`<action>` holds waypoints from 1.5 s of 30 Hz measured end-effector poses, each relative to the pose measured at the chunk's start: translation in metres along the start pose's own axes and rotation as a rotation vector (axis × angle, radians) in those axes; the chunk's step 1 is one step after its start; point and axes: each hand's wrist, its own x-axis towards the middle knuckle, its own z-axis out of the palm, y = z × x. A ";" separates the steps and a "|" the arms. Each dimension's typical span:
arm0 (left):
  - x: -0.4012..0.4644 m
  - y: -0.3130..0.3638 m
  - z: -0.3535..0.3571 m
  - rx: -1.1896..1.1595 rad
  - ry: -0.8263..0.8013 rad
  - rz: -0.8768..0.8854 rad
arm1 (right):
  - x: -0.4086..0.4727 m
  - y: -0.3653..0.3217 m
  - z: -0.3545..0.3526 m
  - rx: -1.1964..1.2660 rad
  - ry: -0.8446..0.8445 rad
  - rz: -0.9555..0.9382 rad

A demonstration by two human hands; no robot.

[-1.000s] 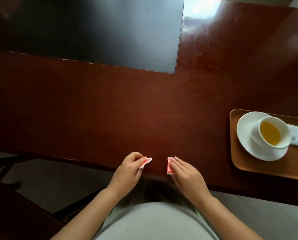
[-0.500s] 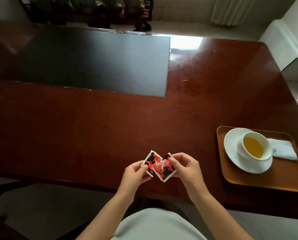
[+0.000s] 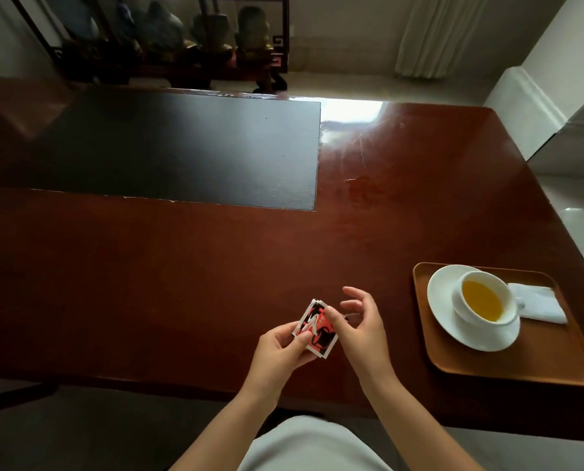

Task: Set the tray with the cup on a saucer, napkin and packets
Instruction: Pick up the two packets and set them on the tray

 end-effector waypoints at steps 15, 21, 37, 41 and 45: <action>0.024 0.019 0.007 0.413 -0.122 0.092 | -0.009 0.011 -0.031 0.171 -0.078 0.080; 0.032 -0.006 0.043 0.388 -0.127 0.112 | -0.019 0.026 -0.062 0.169 0.053 0.145; 0.039 -0.075 0.236 0.226 -0.164 0.002 | 0.014 0.086 -0.267 0.196 0.029 0.155; 0.035 -0.113 0.317 0.193 -0.102 -0.075 | 0.033 0.111 -0.352 0.069 -0.004 0.142; 0.038 -0.130 0.366 0.203 -0.034 -0.112 | 0.050 0.130 -0.399 0.003 -0.060 0.157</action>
